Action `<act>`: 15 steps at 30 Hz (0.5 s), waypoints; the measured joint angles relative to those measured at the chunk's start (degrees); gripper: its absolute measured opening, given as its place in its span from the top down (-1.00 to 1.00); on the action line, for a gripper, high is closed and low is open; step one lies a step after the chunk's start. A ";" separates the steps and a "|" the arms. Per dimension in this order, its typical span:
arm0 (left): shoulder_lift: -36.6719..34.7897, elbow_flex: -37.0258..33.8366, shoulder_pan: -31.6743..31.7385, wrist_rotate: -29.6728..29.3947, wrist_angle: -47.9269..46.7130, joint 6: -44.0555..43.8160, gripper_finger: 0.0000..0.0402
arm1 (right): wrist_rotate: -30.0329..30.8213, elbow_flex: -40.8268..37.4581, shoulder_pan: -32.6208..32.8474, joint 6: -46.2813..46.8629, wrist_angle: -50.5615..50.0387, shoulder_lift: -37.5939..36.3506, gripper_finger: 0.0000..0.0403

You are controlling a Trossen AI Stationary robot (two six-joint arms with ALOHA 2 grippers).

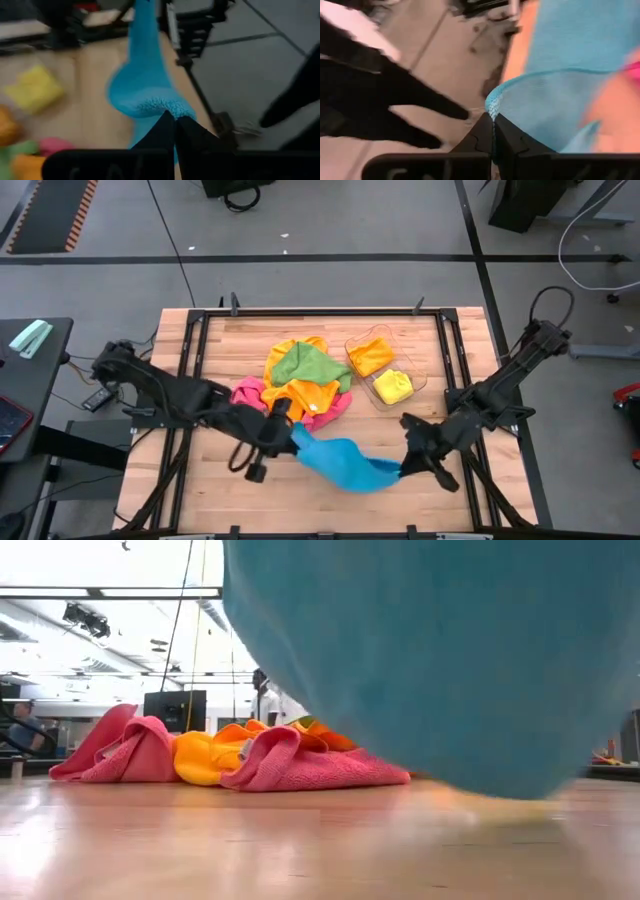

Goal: Fold microfiber towels
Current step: Fold the blue towel

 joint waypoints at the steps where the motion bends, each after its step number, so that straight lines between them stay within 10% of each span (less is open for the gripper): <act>1: -0.80 0.00 0.57 -1.68 -1.21 0.19 0.93 | 1.37 1.25 -0.80 -0.93 -2.35 0.00 0.94; 15: -7.46 -0.02 14.53 -4.58 -10.46 4.79 0.88 | 20.30 13.67 -21.12 -17.60 -28.87 -0.39 0.94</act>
